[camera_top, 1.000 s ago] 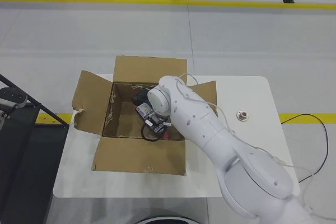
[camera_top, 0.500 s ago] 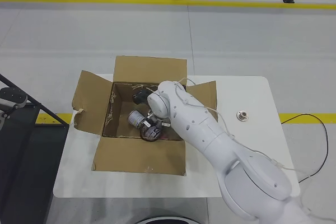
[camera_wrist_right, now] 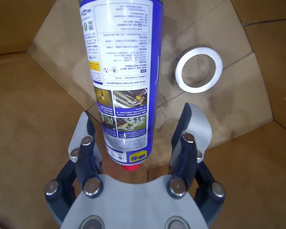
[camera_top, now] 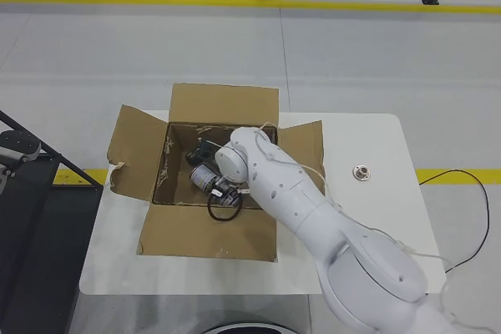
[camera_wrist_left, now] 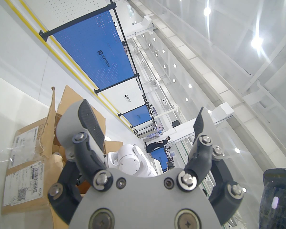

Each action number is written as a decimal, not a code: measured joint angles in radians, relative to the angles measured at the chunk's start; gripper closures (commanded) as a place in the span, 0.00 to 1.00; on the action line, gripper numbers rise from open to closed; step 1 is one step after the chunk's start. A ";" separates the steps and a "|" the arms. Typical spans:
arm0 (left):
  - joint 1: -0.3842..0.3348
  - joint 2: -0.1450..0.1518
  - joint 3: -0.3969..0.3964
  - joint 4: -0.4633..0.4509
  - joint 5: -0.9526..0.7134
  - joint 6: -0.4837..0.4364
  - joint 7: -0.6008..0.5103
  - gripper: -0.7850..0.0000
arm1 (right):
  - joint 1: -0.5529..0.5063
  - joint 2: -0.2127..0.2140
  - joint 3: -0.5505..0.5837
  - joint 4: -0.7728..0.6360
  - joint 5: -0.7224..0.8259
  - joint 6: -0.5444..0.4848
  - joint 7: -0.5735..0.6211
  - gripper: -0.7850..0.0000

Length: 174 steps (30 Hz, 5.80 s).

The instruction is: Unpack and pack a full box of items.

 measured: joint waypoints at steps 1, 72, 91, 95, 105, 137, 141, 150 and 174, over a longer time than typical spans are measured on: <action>0.000 0.000 0.000 0.000 0.000 0.000 0.000 0.00 | 0.000 -0.003 -0.001 0.007 0.000 -0.002 0.000 0.21; 0.000 0.000 0.000 0.000 0.000 0.000 0.000 0.00 | 0.010 -0.058 -0.012 0.105 -0.011 -0.011 -0.008 0.28; 0.000 0.000 0.000 0.000 0.000 0.000 0.000 0.00 | 0.010 -0.058 -0.012 0.105 -0.011 -0.011 -0.008 0.28; 0.004 -0.004 0.004 0.005 0.004 -0.004 -0.001 0.00 | 0.010 -0.058 -0.012 0.105 -0.011 -0.011 -0.008 0.00; 0.154 -0.052 0.290 0.174 0.177 -0.453 0.198 0.00 | -0.015 -0.037 -0.005 0.037 -0.075 0.020 -0.066 0.00; 0.208 -0.065 0.173 0.093 0.192 -0.506 0.293 0.00 | -0.093 0.018 0.061 -0.107 -0.150 0.010 0.011 0.62; 0.208 -0.065 0.174 0.093 0.193 -0.506 0.294 0.00 | -0.092 0.019 0.072 -0.103 -0.151 0.008 0.009 1.00; 0.208 -0.065 0.174 0.093 0.193 -0.506 0.294 0.00 | -0.094 0.044 0.119 -0.184 -0.165 -0.007 -0.021 1.00; 0.208 -0.065 0.174 0.093 0.193 -0.506 0.294 0.00 | -0.612 0.291 0.530 -1.459 -0.602 0.031 0.376 1.00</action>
